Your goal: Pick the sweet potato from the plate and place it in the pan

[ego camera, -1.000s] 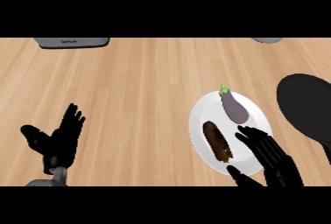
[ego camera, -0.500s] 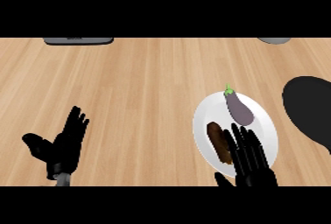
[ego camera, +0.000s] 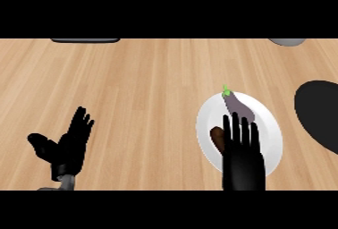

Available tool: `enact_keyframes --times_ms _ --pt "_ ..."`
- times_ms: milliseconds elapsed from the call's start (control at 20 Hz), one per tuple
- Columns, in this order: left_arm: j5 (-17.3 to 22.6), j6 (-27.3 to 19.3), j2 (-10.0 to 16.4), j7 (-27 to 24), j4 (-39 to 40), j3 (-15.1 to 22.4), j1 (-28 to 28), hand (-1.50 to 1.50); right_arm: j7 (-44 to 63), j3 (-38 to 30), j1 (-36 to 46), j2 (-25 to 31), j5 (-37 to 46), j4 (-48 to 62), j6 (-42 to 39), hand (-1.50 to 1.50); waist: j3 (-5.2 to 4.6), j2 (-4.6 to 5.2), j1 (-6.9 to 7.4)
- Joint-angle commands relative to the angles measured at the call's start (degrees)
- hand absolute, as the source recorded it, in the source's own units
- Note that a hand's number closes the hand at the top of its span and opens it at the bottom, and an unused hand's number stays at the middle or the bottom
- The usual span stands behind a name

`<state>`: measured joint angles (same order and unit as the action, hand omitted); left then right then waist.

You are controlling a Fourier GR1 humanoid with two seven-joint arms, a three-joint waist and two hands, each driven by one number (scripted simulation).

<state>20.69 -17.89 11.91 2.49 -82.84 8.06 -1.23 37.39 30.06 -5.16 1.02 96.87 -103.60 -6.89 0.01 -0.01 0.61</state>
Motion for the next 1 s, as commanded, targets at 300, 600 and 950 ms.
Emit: enact_keyframes --times_ms 300,600,950 --pt "-0.2 2.2 -0.9 0.8 3.5 0.7 -1.1 0.0 14.2 -1.1 22.3 -1.0 -7.4 11.3 -24.1 -1.5 -0.05 0.22 0.2" --pt "-1.6 -0.5 -1.8 1.3 0.9 0.9 -2.8 0.0 19.7 -1.9 19.1 -1.0 -16.6 8.9 -35.7 -1.5 -0.03 0.0 -0.16" --pt "-1.3 1.3 -1.7 2.9 4.6 -1.5 1.5 0.0 15.8 -1.7 15.9 0.1 -13.8 7.6 -31.4 -1.5 -0.02 -0.02 -0.88"
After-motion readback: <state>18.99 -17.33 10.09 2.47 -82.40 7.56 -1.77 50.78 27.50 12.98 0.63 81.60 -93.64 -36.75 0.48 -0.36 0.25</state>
